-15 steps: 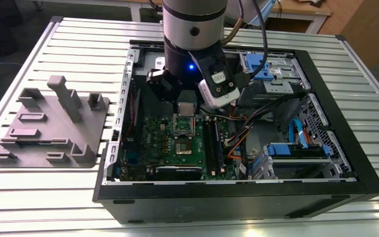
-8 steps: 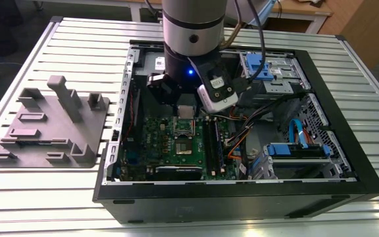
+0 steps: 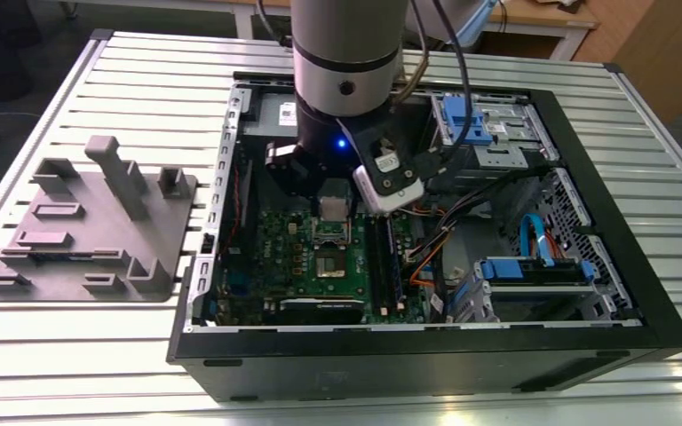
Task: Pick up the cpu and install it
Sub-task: 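Place the cpu into insertion slot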
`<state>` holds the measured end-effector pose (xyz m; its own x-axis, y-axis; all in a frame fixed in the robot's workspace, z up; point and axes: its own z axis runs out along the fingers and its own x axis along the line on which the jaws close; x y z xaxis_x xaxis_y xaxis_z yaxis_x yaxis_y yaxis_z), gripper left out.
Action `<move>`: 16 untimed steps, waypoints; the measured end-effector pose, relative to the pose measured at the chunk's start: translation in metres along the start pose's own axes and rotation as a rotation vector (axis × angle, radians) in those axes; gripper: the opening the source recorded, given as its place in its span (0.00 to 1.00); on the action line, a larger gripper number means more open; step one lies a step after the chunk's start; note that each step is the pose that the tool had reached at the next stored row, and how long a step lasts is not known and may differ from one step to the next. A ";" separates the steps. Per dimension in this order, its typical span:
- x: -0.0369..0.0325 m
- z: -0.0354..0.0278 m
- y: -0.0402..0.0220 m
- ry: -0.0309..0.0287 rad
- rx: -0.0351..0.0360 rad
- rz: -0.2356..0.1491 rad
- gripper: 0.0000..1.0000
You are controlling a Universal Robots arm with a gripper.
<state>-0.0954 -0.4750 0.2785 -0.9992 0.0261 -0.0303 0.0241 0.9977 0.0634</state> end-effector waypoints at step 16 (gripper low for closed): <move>0.0004 0.0144 -0.0009 0.0010 0.0013 0.000 0.47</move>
<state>-0.0954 -0.4750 0.2640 -0.9992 0.0261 -0.0294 0.0242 0.9978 0.0621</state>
